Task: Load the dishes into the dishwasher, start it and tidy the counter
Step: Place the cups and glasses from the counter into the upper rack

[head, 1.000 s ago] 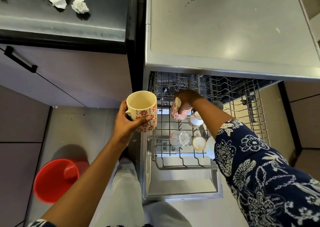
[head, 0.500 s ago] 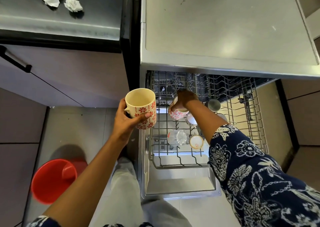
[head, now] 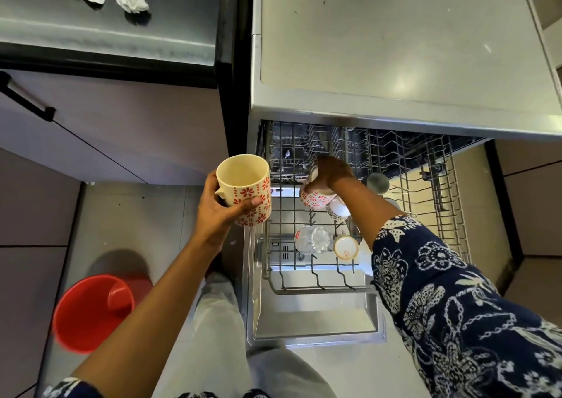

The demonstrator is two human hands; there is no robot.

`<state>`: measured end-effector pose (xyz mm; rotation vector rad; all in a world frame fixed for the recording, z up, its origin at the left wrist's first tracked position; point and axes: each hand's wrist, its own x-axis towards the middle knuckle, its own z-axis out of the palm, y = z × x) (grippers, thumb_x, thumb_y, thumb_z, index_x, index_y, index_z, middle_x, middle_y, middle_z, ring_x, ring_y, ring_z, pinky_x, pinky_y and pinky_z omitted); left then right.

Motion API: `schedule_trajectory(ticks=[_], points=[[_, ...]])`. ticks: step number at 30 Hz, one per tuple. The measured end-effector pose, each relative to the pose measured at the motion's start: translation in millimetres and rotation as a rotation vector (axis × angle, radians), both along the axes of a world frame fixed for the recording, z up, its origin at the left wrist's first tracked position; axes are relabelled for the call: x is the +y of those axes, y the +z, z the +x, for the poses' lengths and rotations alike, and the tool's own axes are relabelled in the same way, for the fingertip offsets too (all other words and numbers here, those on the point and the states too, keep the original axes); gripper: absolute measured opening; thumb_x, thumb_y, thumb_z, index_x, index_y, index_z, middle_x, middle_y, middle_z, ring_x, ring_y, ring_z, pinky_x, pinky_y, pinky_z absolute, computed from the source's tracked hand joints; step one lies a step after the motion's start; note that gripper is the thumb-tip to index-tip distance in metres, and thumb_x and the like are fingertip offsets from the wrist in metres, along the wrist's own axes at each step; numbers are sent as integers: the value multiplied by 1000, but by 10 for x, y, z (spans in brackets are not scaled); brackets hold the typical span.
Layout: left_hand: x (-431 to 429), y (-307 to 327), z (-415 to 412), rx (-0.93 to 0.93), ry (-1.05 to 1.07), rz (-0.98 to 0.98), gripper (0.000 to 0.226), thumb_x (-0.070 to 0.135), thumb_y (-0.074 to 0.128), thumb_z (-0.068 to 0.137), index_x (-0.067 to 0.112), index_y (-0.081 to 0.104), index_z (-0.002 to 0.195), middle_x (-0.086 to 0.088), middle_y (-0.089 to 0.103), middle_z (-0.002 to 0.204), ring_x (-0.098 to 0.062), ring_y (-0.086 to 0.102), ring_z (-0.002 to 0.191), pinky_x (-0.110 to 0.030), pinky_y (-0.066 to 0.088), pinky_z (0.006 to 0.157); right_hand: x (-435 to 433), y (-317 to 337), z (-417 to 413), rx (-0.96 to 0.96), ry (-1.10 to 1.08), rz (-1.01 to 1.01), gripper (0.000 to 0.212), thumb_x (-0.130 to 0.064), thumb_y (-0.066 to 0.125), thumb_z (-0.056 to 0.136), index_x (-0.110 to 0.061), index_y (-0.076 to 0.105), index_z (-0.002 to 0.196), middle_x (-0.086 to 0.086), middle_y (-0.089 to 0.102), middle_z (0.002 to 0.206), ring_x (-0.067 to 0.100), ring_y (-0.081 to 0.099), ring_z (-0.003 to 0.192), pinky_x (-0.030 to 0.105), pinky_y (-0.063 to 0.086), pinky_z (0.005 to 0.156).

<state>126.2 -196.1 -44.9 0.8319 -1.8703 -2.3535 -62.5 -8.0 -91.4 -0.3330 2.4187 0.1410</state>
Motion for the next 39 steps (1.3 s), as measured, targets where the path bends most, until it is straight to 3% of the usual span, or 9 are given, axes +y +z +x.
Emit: schedule_trajectory(ticks=[9,16,22,28,30,32,34,36,39], points=[[-73,-48,28,-5,-4,2,110,67,85,23,37,43,120,9,58,113,-3,62,96,-17,54,68,95,-52,66,90,-8,-59,98,-53,76,67,-11,30,142,15,46,139,37,49,123,43,45,98],[-38,-71,8,-15,-9,6,99,67,84,23,42,47,111,12,58,110,2,63,92,-18,54,67,24,-145,79,27,-9,-105,95,-45,79,67,-11,30,141,15,46,139,37,47,125,40,44,100],[-55,-89,-5,-14,-9,17,102,68,84,22,42,45,113,11,58,111,-7,62,97,-20,56,68,106,-206,26,-26,-35,-138,103,-43,81,65,-10,26,145,15,43,142,37,44,126,39,42,102],[-9,17,9,8,-50,-1,106,68,84,23,41,43,116,10,56,114,-8,61,98,-19,55,67,102,-126,150,-28,-61,-137,101,-56,70,73,-22,14,149,12,20,155,39,22,139,51,27,112],[47,94,21,28,-70,-16,105,68,84,24,39,43,116,11,56,113,-5,62,96,-17,54,67,166,-55,321,99,-190,-255,87,-57,62,79,-20,21,147,12,29,151,36,29,137,47,31,110],[148,199,60,51,-98,-25,104,66,85,24,37,44,115,10,57,112,0,63,94,-16,54,66,285,43,668,253,-440,-540,59,-43,62,86,-13,45,133,13,53,131,32,49,121,34,42,97],[265,275,105,74,-133,-42,102,60,87,25,35,46,115,9,57,111,1,63,92,-15,53,66,380,143,1061,250,-732,-822,29,-28,60,90,-11,59,113,10,64,111,28,59,106,29,44,86],[430,349,182,89,-165,-72,91,46,87,30,36,46,111,9,57,110,-3,62,93,-16,53,65,449,235,1422,23,-1025,-1089,10,-16,54,93,-15,63,96,10,66,100,28,60,101,33,46,83],[699,414,310,107,-199,-71,79,38,84,37,35,49,108,10,60,107,2,64,89,-18,53,64,522,337,1762,-441,-1281,-1319,16,-21,47,96,-16,63,98,6,68,90,22,63,89,33,50,78]])
